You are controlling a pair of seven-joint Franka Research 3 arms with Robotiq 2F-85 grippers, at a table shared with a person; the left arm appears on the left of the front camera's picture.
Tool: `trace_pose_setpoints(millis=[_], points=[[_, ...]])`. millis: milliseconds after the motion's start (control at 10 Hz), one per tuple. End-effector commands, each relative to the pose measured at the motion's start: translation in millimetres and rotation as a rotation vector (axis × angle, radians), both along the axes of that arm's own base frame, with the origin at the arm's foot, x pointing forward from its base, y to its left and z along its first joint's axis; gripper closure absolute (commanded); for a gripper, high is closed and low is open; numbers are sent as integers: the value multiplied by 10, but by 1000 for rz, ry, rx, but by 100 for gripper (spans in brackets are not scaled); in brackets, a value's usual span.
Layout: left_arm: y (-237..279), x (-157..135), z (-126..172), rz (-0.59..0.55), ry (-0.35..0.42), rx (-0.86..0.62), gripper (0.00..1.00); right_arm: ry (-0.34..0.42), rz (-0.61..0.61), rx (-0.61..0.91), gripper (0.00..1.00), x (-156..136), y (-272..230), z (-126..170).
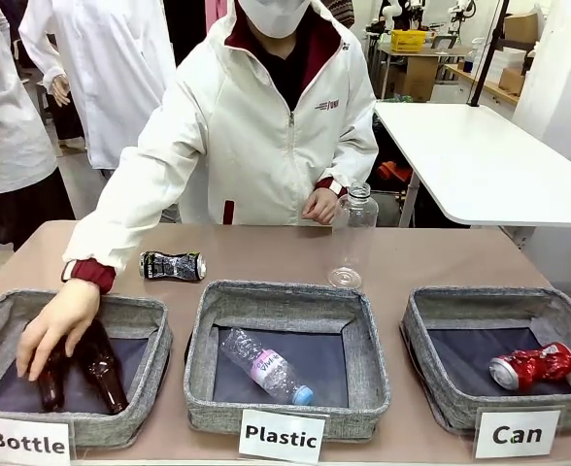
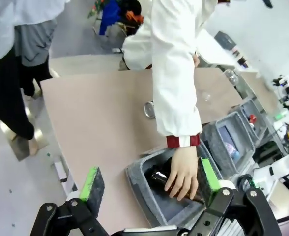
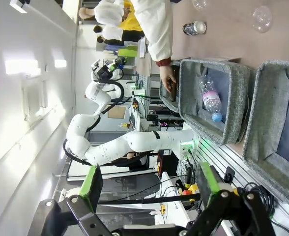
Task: Sort the can waste into the basket.
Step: Pick up the can waste from the table and place it in the right Fabric basket.
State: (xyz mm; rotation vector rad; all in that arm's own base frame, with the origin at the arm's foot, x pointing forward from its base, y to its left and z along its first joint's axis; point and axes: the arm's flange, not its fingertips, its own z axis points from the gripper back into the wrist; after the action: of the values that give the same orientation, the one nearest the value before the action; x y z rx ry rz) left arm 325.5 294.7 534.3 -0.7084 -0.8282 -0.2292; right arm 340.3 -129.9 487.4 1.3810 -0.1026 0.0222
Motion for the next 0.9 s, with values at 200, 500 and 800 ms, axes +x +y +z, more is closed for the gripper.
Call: trace_pose_setpoints(millis=[200, 500, 800], points=[[-73, -48, -97, -12, -13, -10, 1, -18, 15, -5, 0, -4, -31, 21], [-286, 107, -70, -33, 29, 30, 1, -18, 15, -5, 0, -4, -31, 21], [-1092, 409, 2, -38, 102, 246, 1, -18, 15, -5, 0, -4, -31, 21]])
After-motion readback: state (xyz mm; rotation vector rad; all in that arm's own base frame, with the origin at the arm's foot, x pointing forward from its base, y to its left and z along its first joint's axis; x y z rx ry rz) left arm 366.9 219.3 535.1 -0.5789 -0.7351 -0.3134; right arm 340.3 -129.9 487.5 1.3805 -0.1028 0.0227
